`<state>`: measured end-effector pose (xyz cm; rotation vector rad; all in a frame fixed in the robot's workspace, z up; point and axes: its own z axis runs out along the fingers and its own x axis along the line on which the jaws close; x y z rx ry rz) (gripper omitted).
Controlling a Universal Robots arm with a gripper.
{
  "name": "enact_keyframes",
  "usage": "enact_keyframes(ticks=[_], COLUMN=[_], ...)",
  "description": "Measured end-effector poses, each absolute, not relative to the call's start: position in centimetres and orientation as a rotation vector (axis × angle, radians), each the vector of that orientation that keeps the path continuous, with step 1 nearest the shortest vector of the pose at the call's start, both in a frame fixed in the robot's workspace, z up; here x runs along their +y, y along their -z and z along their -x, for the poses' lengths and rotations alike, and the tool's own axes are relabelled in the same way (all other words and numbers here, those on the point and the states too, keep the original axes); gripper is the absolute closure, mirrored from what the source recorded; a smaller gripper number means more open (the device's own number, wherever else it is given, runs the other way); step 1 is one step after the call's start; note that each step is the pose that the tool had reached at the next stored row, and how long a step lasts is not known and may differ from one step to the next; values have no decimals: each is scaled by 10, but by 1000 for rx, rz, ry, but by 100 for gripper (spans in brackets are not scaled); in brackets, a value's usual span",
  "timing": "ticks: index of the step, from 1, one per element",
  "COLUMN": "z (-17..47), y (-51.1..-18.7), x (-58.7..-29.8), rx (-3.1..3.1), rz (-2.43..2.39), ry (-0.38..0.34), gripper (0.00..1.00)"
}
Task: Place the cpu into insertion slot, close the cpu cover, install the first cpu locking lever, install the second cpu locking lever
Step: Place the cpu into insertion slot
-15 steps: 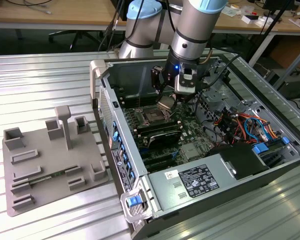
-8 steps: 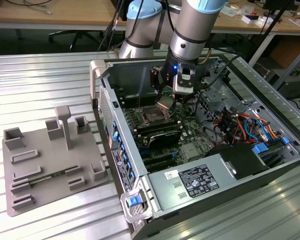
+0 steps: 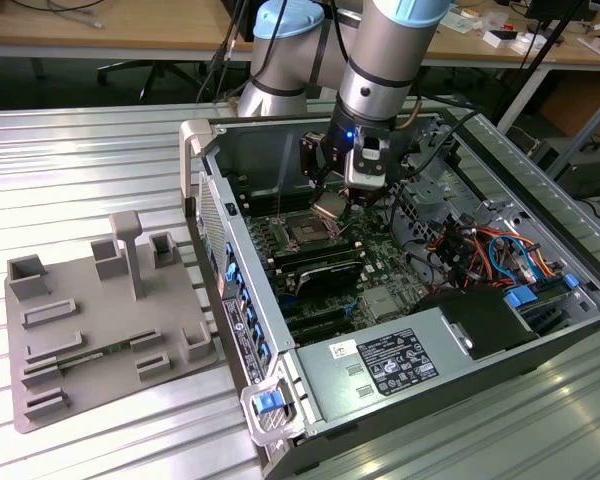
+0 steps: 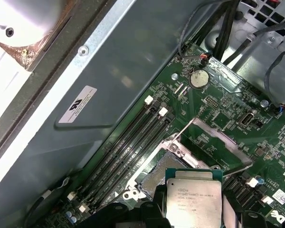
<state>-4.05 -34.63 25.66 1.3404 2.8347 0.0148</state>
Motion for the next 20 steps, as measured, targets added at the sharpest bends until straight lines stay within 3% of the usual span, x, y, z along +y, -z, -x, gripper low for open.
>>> enact_keyframes(ticks=[20], z=[43], y=[-255], x=[-346], rx=[2818], rz=[-1376], ry=[-15], gripper=[45])
